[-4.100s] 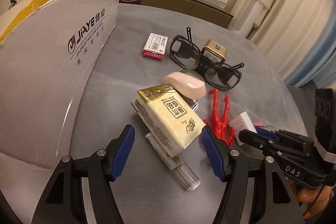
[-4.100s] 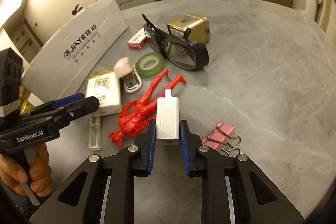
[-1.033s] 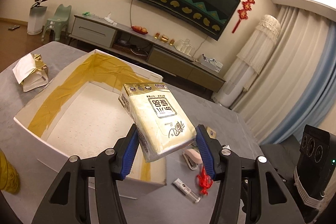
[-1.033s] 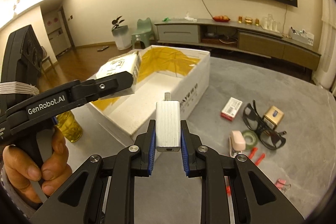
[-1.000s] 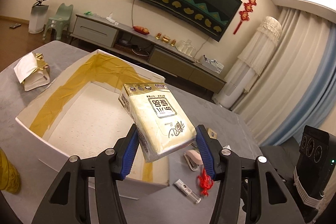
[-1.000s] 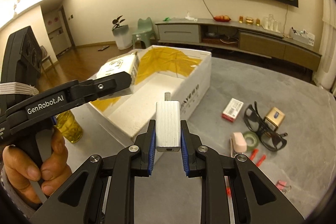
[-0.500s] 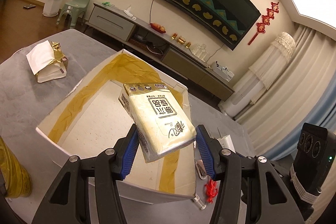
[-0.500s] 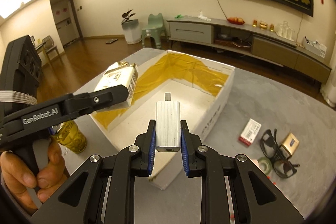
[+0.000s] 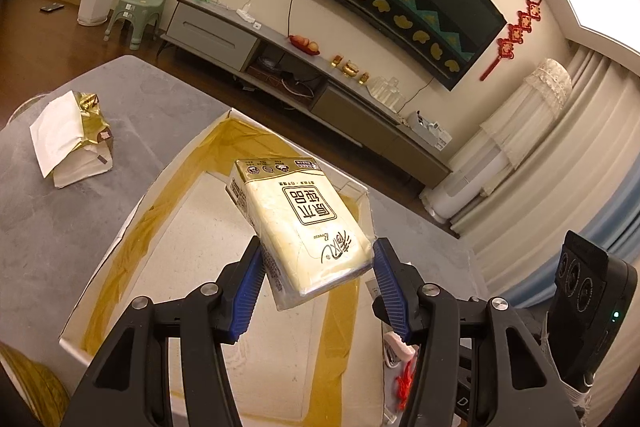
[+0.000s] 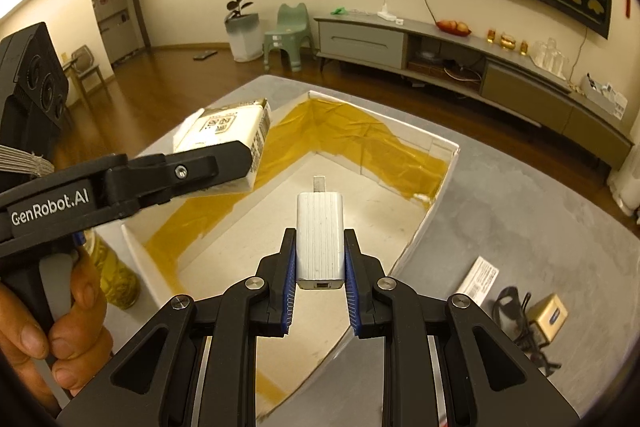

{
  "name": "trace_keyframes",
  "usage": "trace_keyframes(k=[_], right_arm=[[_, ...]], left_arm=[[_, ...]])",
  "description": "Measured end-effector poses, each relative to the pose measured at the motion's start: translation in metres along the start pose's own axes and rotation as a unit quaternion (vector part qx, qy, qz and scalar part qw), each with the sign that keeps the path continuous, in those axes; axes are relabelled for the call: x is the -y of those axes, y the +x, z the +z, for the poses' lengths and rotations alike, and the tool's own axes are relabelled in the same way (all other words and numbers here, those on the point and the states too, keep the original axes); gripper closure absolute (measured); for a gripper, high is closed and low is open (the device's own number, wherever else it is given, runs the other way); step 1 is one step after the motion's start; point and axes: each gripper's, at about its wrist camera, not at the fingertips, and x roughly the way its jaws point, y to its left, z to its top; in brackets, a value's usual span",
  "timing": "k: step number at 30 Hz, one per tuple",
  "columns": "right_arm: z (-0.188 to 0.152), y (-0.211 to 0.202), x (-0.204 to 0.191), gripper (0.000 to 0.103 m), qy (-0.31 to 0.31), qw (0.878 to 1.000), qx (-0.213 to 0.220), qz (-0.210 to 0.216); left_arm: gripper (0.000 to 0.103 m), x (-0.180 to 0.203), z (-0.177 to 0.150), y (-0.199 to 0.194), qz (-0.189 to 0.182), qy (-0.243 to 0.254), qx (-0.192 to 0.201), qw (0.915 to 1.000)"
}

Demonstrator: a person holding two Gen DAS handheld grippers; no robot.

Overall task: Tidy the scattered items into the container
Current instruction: 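Carry the tissue pack and power bank over the white box with both tools, then open both tools to drop the tissue pack and power bank into the box, then move both open tools back over the scattered items on the table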

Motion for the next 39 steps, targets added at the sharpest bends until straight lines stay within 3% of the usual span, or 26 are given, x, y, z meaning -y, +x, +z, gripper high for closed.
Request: trace_keyframes(k=[17, 22, 23, 24, 25, 30, 39], right_arm=[[0.038, 0.062, 0.018, 0.08, -0.024, 0.998, -0.053, -0.038], [0.046, 0.081, 0.034, 0.08, -0.017, 0.998, -0.05, -0.047], [0.048, 0.084, 0.039, 0.073, -0.009, 0.998, -0.049, -0.045], [0.048, 0.088, 0.045, 0.061, 0.0, 0.998, -0.05, -0.042], [0.049, 0.089, 0.05, 0.058, 0.01, 0.998, -0.049, -0.04], [0.037, 0.078, 0.063, 0.058, 0.041, 0.998, -0.036, -0.012], [-0.014, 0.002, 0.041, 0.058, 0.037, 0.996, 0.02, 0.083]], left_arm=[[0.047, -0.018, 0.037, 0.05, 0.006, -0.035, -0.031, 0.9989], [0.045, -0.035, 0.042, 0.059, 0.015, -0.072, -0.037, 0.9966], [0.04, -0.037, 0.041, 0.063, 0.021, -0.076, -0.042, 0.996], [0.036, -0.039, 0.039, 0.066, 0.026, -0.077, -0.045, 0.9957], [0.036, -0.04, 0.038, 0.068, 0.029, -0.074, -0.049, 0.9956], [0.036, -0.036, 0.035, 0.064, 0.019, -0.064, -0.05, 0.9965], [0.036, -0.025, 0.035, 0.045, 0.013, -0.045, -0.039, 0.9981]])
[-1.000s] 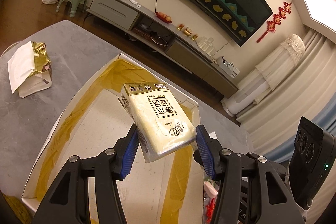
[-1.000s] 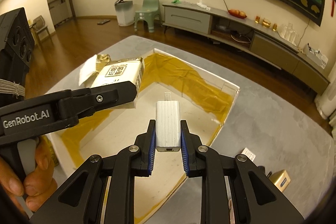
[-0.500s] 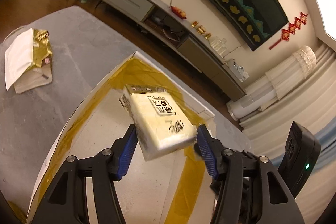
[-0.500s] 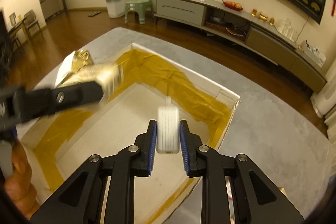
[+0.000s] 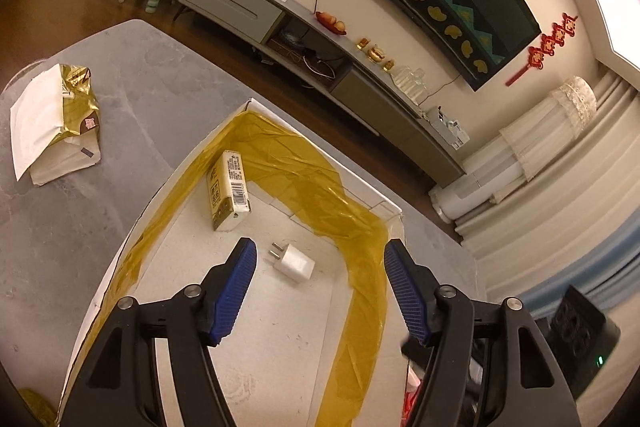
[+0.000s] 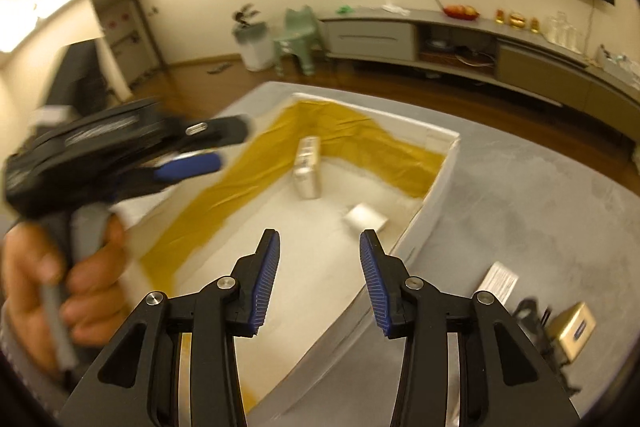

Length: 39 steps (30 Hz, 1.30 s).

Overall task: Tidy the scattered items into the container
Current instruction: 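Move both open tools back over the scattered items on the table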

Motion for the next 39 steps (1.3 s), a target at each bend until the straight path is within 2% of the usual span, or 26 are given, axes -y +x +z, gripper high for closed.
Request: trace_keyframes(k=[7, 14, 18, 21, 25, 31, 35, 39], right_arm=[[-0.044, -0.05, -0.011, 0.058, -0.012, 0.996, 0.066, 0.056], [-0.046, -0.061, 0.007, 0.058, 0.024, 0.995, 0.072, 0.068], [-0.05, -0.079, 0.008, 0.058, 0.028, 0.994, 0.082, 0.068], [-0.055, -0.098, 0.008, 0.058, 0.024, 0.994, 0.09, 0.064], [-0.065, -0.126, 0.011, 0.058, 0.024, 0.993, 0.102, 0.053], [-0.084, -0.164, 0.021, 0.058, 0.034, 0.992, 0.115, 0.036], [-0.101, -0.18, 0.031, 0.058, 0.046, 0.992, 0.118, 0.017], [-0.122, -0.182, 0.049, 0.058, 0.079, 0.992, 0.101, -0.003]], left_arm=[[0.036, 0.022, -0.014, -0.013, 0.022, 0.049, -0.001, 0.9986], [0.036, 0.044, -0.037, -0.032, 0.05, 0.098, 0.004, 0.9939], [0.036, 0.058, -0.052, -0.044, 0.044, 0.119, 0.006, 0.9919], [0.036, 0.076, -0.068, -0.053, 0.025, 0.139, 0.008, 0.99], [0.036, 0.104, -0.095, -0.061, 0.008, 0.18, 0.009, 0.9836], [0.036, 0.148, -0.143, -0.069, -0.002, 0.264, 0.01, 0.9643], [0.036, 0.166, -0.172, -0.068, -0.017, 0.286, -0.006, 0.9582], [0.036, 0.176, -0.198, -0.051, -0.014, 0.299, -0.035, 0.9535]])
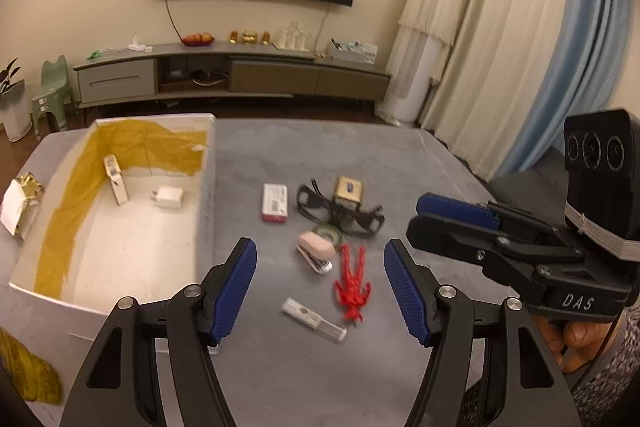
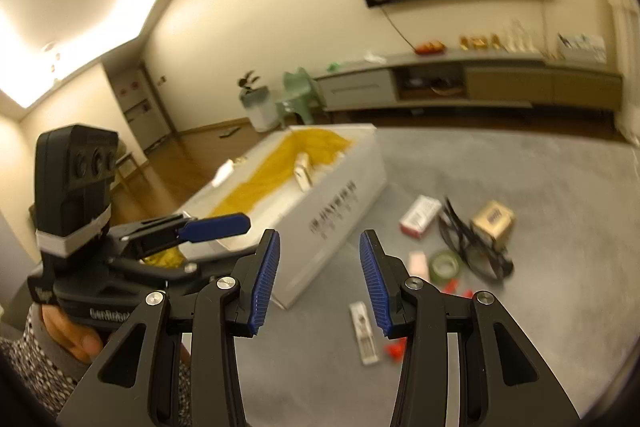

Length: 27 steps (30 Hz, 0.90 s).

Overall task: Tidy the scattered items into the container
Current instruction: 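Move both open tools back over the scattered items on the table, then grasp the clear labelled tube with left tool while right tool grasps the red figure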

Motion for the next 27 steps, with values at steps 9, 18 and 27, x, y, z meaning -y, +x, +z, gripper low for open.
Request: trace_keyframes(k=[9, 18, 27], right_arm=[[-0.033, 0.023, 0.05, 0.058, 0.055, 0.993, -0.077, -0.074], [-0.058, 0.06, 0.078, 0.058, 0.05, 0.986, -0.116, -0.107], [-0.081, 0.101, 0.098, 0.059, 0.0, 0.971, -0.178, -0.16]], left_arm=[[0.036, 0.016, -0.044, 0.07, 0.028, 0.002, -0.092, 0.9954], [0.036, 0.022, -0.079, 0.119, 0.053, 0.037, -0.137, 0.9885], [0.034, -0.013, -0.083, 0.132, 0.091, 0.0, -0.152, 0.9842]])
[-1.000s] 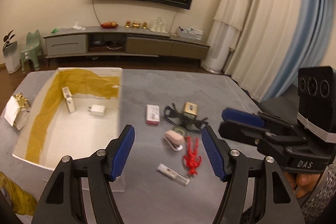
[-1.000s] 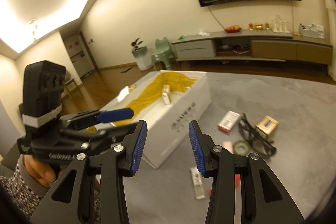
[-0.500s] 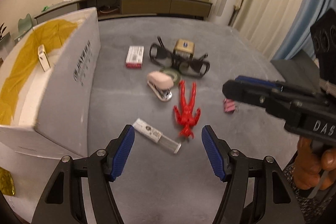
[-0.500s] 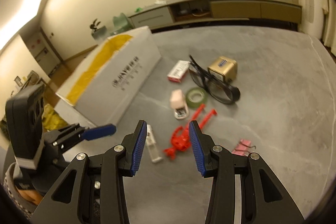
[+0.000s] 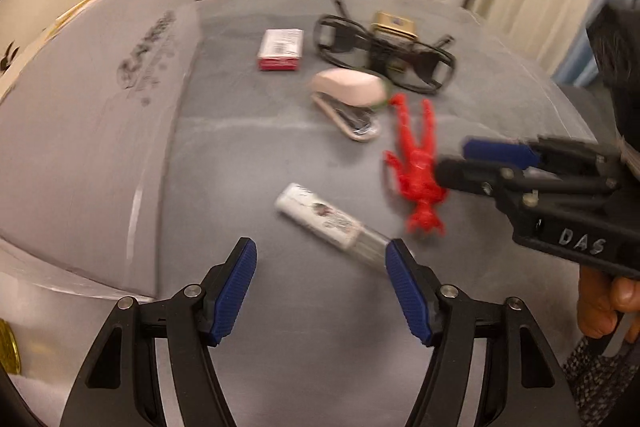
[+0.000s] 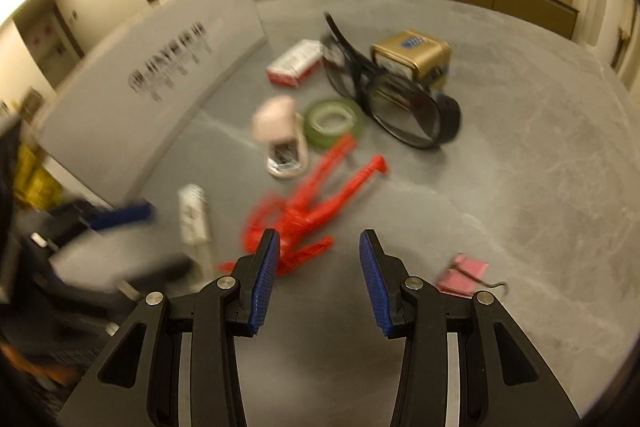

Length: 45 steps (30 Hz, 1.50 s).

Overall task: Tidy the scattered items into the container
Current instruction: 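Grasp the clear labelled tube with left tool while right tool grasps the red figure, then carry the tube and red figure over the white box with both tools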

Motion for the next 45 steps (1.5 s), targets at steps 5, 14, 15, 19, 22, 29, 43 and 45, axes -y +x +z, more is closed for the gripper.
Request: trace_keyframes(k=[5, 14, 15, 19, 22, 29, 43, 45], right_arm=[[0.001, -0.008, 0.018, 0.059, 0.004, 0.999, 0.012, -0.038], [0.01, 0.01, 0.015, 0.057, 0.061, 0.996, 0.013, 0.057], [0.01, 0.012, 0.015, 0.056, 0.06, 0.996, 0.013, 0.067], [0.013, 0.01, 0.017, 0.056, 0.024, 1.0, 0.002, 0.0], [0.013, 0.007, 0.027, 0.056, 0.042, 0.999, 0.002, -0.006], [0.011, 0.014, 0.005, 0.06, -0.007, 1.0, 0.012, -0.02], [0.011, -0.012, 0.006, 0.069, 0.01, 0.999, 0.039, 0.014], [0.011, -0.015, 0.005, 0.069, 0.015, 0.999, 0.042, 0.019]], left_arm=[[0.034, -0.016, 0.004, -0.002, -0.023, -0.038, 0.016, 0.9989], [0.035, 0.018, 0.007, 0.015, 0.005, 0.025, 0.026, 0.9993], [0.037, 0.016, 0.006, 0.015, 0.013, 0.029, 0.029, 0.9991], [0.041, -0.012, 0.006, 0.011, 0.013, -0.006, 0.034, 0.9993], [0.041, -0.024, 0.004, 0.004, -0.017, -0.034, 0.037, 0.9986], [0.052, 0.007, 0.002, 0.015, -0.006, 0.04, 0.039, 0.9984], [0.083, 0.007, 0.007, -0.004, -0.049, 0.032, 0.058, 0.9966], [0.083, 0.007, 0.012, -0.005, -0.052, 0.032, 0.062, 0.9962]])
